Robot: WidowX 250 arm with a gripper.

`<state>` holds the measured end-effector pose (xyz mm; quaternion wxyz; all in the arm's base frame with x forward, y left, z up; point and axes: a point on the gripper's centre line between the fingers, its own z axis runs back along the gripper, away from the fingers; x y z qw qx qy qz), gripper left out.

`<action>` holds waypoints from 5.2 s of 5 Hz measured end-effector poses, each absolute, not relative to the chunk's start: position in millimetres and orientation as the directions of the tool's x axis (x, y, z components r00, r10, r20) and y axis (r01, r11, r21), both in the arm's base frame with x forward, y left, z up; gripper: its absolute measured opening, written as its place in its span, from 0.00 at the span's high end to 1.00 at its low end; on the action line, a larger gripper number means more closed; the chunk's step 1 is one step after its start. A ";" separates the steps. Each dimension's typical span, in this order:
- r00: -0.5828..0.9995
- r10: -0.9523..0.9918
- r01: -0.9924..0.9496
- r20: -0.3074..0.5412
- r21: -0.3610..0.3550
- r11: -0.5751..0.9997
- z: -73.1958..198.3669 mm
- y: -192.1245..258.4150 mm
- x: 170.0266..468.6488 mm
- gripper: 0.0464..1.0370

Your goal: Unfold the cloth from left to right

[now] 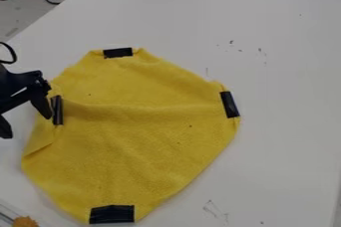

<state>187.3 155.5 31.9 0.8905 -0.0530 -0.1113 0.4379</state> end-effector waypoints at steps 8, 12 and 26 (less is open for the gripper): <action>0.729 0.669 -0.658 0.144 -0.119 0.743 13.5 136.6 235.5 0.39; 0.735 0.664 -0.651 0.133 -0.135 0.747 11.6 138.8 233.2 0.99; 0.589 0.786 -0.795 0.188 -0.037 0.605 34.1 214.1 161.0 0.03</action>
